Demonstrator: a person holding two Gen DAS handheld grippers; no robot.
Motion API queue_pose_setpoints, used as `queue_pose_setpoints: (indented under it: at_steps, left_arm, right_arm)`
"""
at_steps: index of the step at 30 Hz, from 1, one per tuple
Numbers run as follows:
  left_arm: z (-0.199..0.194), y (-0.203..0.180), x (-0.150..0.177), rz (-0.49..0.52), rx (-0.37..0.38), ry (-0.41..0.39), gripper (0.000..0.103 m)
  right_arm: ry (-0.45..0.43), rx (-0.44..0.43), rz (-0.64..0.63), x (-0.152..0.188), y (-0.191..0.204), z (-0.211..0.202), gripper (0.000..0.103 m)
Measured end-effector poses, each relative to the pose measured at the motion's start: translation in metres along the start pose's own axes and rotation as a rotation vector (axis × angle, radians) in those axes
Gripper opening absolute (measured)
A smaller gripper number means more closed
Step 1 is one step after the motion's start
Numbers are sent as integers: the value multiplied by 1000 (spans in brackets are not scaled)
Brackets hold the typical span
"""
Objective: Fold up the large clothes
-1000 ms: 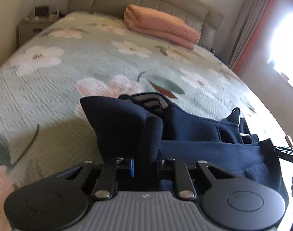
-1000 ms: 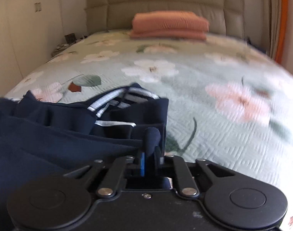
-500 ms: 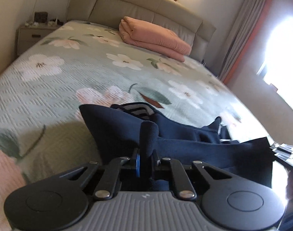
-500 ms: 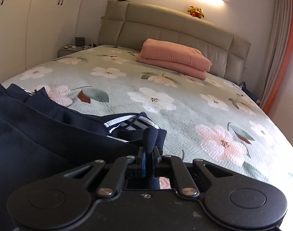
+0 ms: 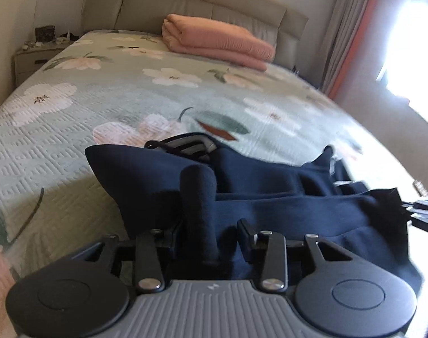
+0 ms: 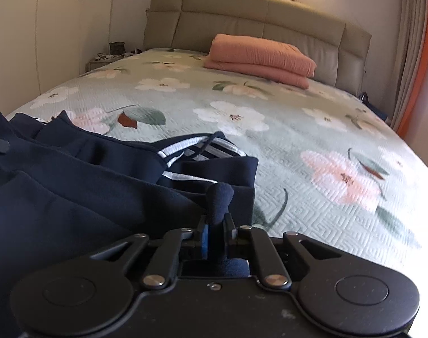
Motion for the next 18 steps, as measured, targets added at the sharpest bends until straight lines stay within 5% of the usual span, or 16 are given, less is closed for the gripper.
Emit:
queue_pose_setpoints:
  at_steps: [1,3,4,5,13,18]
  left_arm:
    - [4,0,0,8,-11,4,36]
    - [7,0,1,4,-6,17,14]
    - [5,1,1,-6,0,9,13]
    - [-1,0,2,-9,7,-17,13]
    - [-78,-9,-34,16,40,-265,13]
    - [-50,7,-82,-56,-42,-328,13]
  right_arm:
    - [-2,-12,12,1,-2,2,36]
    - [18,-42,47,2,-5,11,44]
    - [26,-44,59,2,-5,14,19]
    - [31,-41,57,2,-3,15,8]
    - [-195,151,-95,-41,11,-41,6]
    - [-257,194,-92,-105,6,0,6]
Point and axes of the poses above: each gripper's, at about its wrist camera, not at the fingertips, and z roughly the way its jaws point, y to its left, x to its underside, the point moved 1 cm from there along z, roughly the way its jaws point, and after that the axes turned 5 degrees about -z, right-handed, at the moved point
